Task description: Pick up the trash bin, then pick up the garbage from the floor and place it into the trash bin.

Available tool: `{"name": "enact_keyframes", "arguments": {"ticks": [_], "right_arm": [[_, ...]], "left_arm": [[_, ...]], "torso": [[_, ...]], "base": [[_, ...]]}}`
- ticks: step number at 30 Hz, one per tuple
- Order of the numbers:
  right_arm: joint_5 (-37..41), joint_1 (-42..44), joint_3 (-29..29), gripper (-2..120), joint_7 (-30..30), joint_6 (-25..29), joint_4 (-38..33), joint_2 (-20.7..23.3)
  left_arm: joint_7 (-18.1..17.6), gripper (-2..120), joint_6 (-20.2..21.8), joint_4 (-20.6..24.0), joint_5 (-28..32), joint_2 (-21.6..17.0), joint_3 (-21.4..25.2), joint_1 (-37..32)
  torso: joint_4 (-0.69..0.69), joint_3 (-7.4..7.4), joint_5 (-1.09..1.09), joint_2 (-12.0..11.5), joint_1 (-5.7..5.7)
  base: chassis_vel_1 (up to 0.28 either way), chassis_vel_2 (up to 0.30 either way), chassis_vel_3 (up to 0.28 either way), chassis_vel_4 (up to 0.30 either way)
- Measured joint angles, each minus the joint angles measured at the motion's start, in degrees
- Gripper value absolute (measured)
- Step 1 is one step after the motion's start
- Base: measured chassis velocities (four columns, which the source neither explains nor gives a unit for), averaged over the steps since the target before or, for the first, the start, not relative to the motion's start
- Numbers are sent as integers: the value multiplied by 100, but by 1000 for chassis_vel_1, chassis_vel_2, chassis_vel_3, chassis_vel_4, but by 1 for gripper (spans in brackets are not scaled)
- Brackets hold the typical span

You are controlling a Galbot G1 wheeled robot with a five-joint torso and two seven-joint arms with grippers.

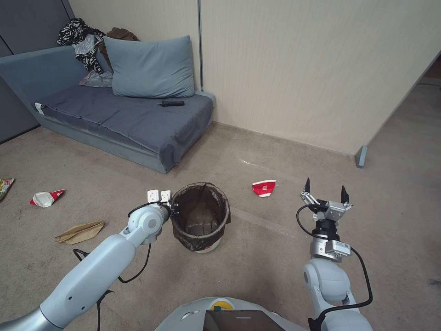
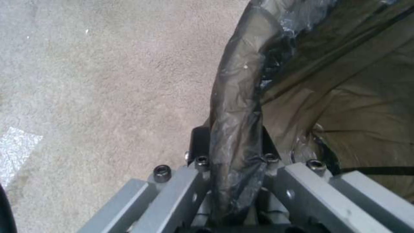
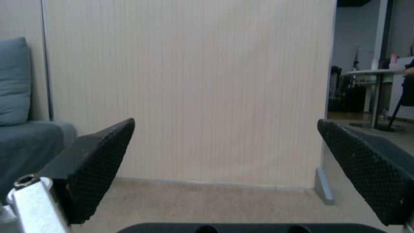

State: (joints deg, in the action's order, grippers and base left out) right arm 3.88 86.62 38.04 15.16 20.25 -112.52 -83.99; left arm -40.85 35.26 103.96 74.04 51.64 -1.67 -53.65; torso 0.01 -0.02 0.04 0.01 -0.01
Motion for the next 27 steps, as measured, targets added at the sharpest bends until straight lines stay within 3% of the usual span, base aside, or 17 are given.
{"name": "enact_keyframes", "arguments": {"ticks": [7, 14, 18, 27], "right_arm": [[19, 15, 14, 100, 16, 2, -20, -4], [29, -3, 18, 100, 38, 0, -44, 4], [88, -14, 24, 100, 44, -13, -87, 40], [179, -14, 94, 100, 75, -55, -140, 155]], "left_arm": [[23, 3, -36, -40, -66, 58, 53, -72], [223, 3, -213, 188, -442, 70, 154, -282], [600, 2, -451, 533, -1036, 49, 406, -546], [979, 2, -609, 1224, -1527, -33, 919, -994]], "torso": [[-1, 0, -1, 0, 0], [-1, 4, -9, -2, 1], [-3, 4, -5, -2, 1], [-1, 2, -4, -3, 1]], "base": [[0, 0, 0, 0], [0, 0, 0, 0], [0, 0, 0, 0], [0, 0, 0, 0]]}}
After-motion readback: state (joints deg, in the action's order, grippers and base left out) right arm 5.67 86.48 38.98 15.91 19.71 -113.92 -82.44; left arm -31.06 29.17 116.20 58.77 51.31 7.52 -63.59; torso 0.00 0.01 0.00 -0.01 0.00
